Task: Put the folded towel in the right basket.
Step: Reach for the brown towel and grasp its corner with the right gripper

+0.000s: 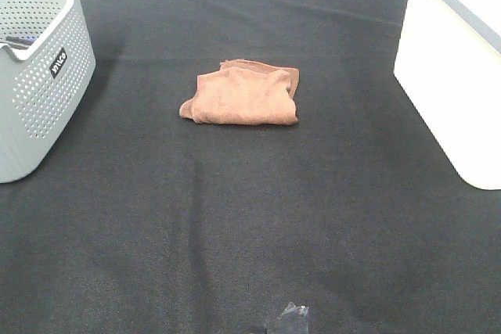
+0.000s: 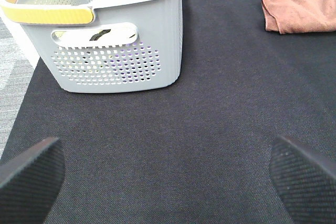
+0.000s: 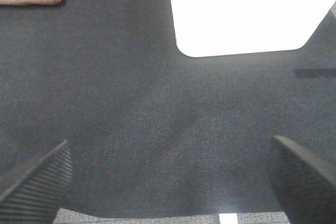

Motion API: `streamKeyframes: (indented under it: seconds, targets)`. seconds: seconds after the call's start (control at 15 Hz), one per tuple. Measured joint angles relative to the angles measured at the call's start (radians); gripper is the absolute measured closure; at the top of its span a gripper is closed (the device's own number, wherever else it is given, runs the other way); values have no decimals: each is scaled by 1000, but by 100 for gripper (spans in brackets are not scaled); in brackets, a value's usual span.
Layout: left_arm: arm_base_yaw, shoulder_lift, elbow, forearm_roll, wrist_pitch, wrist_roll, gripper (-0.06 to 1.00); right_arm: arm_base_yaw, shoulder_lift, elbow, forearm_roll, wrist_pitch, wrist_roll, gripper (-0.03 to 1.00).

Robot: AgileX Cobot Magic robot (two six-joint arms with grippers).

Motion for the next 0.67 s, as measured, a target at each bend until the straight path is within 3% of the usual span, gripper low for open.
streamKeyframes:
  seconds: [0.67]
  targets:
    - [0,0,0,0,0,0,-5,0,0,2,42,0,-58,-1]
